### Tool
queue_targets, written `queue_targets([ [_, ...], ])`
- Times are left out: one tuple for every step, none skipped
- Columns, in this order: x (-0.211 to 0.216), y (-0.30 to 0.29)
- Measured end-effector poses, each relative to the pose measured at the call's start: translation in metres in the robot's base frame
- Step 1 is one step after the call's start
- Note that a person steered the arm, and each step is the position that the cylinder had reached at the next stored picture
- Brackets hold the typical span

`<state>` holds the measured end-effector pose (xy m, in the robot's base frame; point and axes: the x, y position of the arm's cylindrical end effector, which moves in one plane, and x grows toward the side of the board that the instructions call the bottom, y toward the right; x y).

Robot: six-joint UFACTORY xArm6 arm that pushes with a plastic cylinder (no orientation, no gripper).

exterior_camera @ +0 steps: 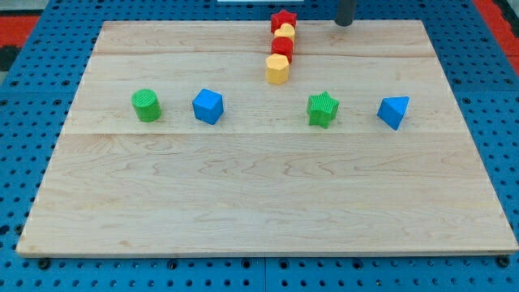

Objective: Slide the red star to the top center

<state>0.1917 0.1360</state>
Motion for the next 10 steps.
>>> queue_targets([
  [0.001,-0.074],
  [0.017,-0.137],
  [0.044,-0.200],
  [0.088,-0.245],
  [0.106,-0.303],
  [0.058,-0.363],
  [0.032,-0.372],
  [0.020,-0.372],
  [0.017,-0.364],
  [0.041,-0.357],
])
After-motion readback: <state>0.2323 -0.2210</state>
